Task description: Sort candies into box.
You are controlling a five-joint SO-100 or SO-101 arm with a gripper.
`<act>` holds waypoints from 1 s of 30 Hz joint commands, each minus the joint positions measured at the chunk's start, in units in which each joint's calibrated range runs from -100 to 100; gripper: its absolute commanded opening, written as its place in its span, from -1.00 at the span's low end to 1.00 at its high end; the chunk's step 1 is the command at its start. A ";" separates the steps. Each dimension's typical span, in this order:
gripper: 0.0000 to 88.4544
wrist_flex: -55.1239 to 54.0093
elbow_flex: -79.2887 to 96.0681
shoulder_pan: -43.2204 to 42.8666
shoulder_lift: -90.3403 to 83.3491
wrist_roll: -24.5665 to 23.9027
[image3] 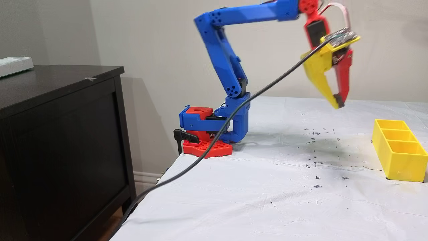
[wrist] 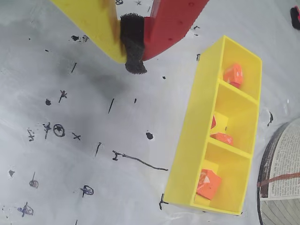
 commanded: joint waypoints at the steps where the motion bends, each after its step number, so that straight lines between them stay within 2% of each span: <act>1: -1.00 -7.48 13.88 -0.19 -14.42 -0.59; 6: -1.00 -12.14 28.27 1.35 -27.14 -3.81; 10: -1.00 -10.92 36.37 1.62 -37.92 -2.69; 17: -1.00 -8.21 52.66 4.16 -63.36 -4.88; 25: -1.00 -6.33 56.76 4.34 -64.38 -5.86; 30: -1.00 -12.23 64.86 2.80 -64.38 -7.08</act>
